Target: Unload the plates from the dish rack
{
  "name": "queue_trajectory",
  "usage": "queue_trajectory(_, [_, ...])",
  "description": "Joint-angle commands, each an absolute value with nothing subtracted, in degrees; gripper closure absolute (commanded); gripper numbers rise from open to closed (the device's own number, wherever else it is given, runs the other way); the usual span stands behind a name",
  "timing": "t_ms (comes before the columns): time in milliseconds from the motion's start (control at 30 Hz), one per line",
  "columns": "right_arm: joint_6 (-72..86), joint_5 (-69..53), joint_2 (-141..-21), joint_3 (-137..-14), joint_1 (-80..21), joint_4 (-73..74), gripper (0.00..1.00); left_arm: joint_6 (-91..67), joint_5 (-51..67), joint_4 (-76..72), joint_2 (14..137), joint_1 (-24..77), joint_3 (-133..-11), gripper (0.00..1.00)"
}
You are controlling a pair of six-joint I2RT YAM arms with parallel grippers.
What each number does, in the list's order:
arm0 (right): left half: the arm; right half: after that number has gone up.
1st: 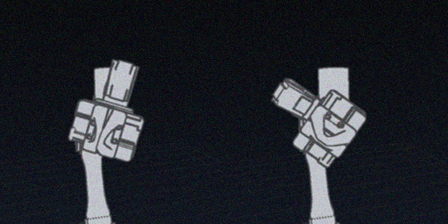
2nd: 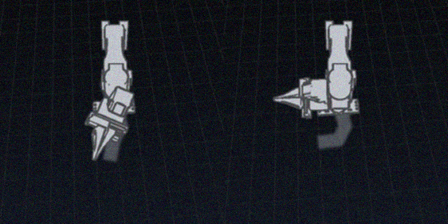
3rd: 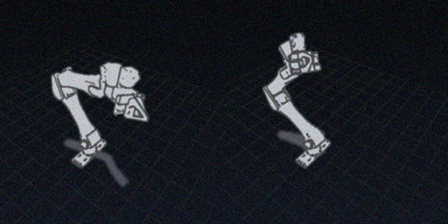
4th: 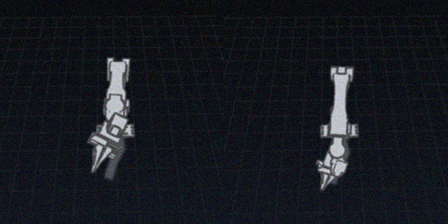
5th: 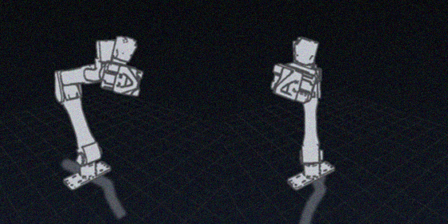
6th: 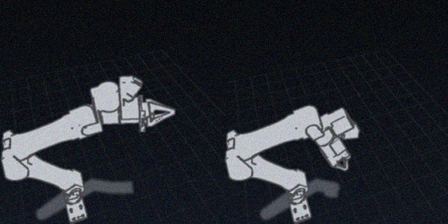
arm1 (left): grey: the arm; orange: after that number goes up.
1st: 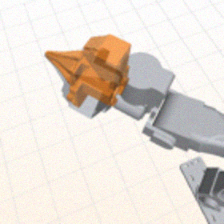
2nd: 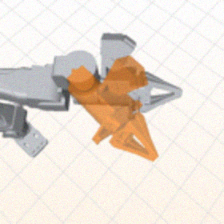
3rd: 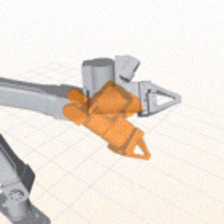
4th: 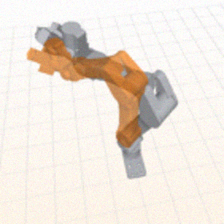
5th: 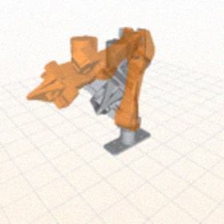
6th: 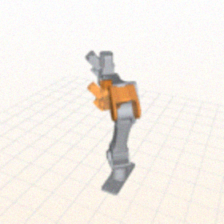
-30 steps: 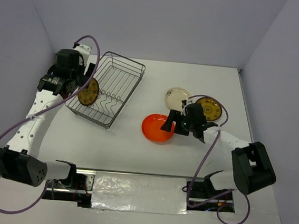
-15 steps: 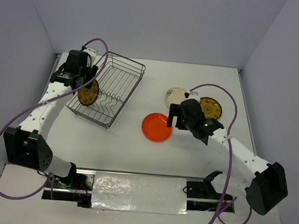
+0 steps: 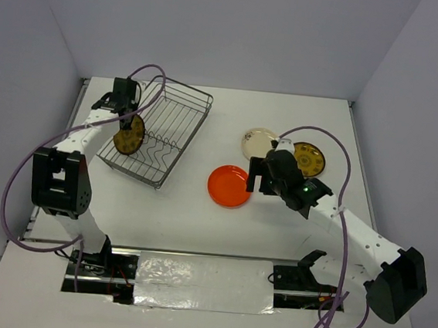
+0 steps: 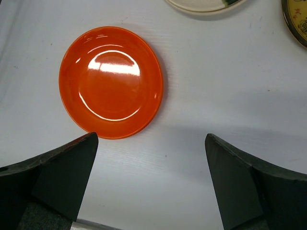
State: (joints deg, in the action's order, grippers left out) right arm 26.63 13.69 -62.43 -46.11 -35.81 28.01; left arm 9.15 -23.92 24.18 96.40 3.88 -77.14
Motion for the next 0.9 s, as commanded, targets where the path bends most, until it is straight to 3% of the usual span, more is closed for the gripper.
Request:
queue_trajectory(0, [26.10,16.43,-59.15,-46.58,-37.00,29.18,0.00,9.85,-24.00,21.97,96.33,2.64,-78.13,0.76])
queue_trajectory(167, [26.37,16.70,-56.35,-47.81,-37.88,30.23,0.00,10.19,-22.24,24.77,91.06,2.29,-80.06,0.90])
queue_trajectory(233, [26.63,16.96,-55.73,-48.16,-38.23,30.50,0.00,10.55,-21.45,26.36,88.51,2.29,-82.60,1.00])
queue_trajectory(433, [26.72,16.09,-54.67,-50.62,-39.02,28.23,0.00,11.34,-16.79,34.80,82.54,2.29,-91.57,1.00])
queue_trajectory(533, [24.44,6.63,-54.41,-50.19,-39.11,17.73,0.00,9.67,-10.75,37.52,78.24,2.29,-93.86,1.00])
queue_trajectory(667, [24.43,-14.38,-54.66,-48.52,-39.11,-0.76,0.00,7.38,8.74,42.09,73.84,2.29,-94.75,1.00])
queue_trajectory(700, [25.74,-18.85,-55.10,-48.86,-39.11,-3.92,0.00,7.30,18.53,42.80,72.35,2.29,-94.14,1.00])
queue_trajectory(867, [27.33,-20.39,-59.67,-52.82,-39.11,-13.61,0.00,7.03,41.45,46.14,70.49,2.37,-93.60,0.97])
